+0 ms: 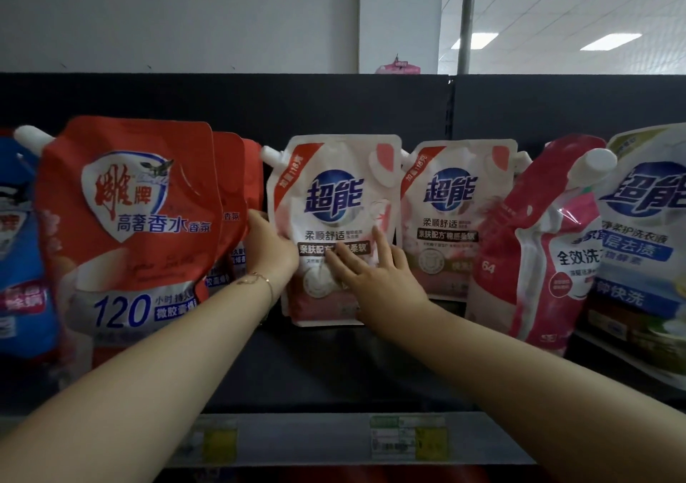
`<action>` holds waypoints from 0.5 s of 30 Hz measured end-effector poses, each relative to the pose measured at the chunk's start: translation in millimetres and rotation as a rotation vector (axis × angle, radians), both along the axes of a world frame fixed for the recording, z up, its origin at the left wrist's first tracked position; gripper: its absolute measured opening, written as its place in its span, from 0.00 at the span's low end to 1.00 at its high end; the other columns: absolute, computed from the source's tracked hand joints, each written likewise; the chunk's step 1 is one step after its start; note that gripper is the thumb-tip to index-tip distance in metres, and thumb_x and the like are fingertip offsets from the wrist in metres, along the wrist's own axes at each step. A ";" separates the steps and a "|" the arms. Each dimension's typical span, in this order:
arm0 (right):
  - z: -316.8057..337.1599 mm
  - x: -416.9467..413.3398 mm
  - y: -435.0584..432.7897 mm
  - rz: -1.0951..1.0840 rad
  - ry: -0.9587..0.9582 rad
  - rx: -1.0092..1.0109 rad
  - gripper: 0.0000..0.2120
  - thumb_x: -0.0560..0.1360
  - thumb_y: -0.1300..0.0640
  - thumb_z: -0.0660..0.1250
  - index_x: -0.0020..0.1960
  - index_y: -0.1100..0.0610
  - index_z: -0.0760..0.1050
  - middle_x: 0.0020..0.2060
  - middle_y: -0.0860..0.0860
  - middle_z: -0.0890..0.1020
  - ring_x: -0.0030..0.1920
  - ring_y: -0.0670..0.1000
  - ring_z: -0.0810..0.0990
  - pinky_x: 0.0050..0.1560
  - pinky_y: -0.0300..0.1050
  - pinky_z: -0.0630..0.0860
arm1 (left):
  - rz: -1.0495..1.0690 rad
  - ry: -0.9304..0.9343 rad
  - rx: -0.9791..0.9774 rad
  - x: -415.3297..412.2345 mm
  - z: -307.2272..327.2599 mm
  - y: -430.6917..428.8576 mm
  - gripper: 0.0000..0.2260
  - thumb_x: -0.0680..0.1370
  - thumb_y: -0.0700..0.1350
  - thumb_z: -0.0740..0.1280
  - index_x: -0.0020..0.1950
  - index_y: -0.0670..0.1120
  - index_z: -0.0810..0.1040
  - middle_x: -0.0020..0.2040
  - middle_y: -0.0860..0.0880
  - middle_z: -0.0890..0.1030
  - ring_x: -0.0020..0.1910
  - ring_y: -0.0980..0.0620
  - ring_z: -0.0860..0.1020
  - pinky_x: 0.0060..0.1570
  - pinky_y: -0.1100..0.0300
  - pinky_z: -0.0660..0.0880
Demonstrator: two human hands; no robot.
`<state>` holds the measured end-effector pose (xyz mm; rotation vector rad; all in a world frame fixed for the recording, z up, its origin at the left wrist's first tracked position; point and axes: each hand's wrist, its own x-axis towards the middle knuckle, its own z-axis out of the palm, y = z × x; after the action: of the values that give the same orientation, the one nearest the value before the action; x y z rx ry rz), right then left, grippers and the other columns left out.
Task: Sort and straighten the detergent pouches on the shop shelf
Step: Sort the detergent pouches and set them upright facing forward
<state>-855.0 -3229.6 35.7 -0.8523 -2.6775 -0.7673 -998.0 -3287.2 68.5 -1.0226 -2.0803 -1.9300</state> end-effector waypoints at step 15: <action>17.0 -1.7 -4.3 0.006 -0.055 -0.031 0.42 0.76 0.48 0.65 0.79 0.50 0.40 0.78 0.48 0.44 0.70 0.64 0.64 0.64 0.59 0.64 | 0.050 0.803 -0.323 34.1 -17.6 -12.5 0.21 0.73 0.40 0.66 0.65 0.47 0.67 0.65 0.46 0.63 0.62 0.45 0.68 0.56 0.53 0.70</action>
<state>-856.8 -3233.9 52.6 -0.8425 -2.7459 -0.7601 -963.9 -3299.7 50.9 -1.4657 -1.8933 -0.9047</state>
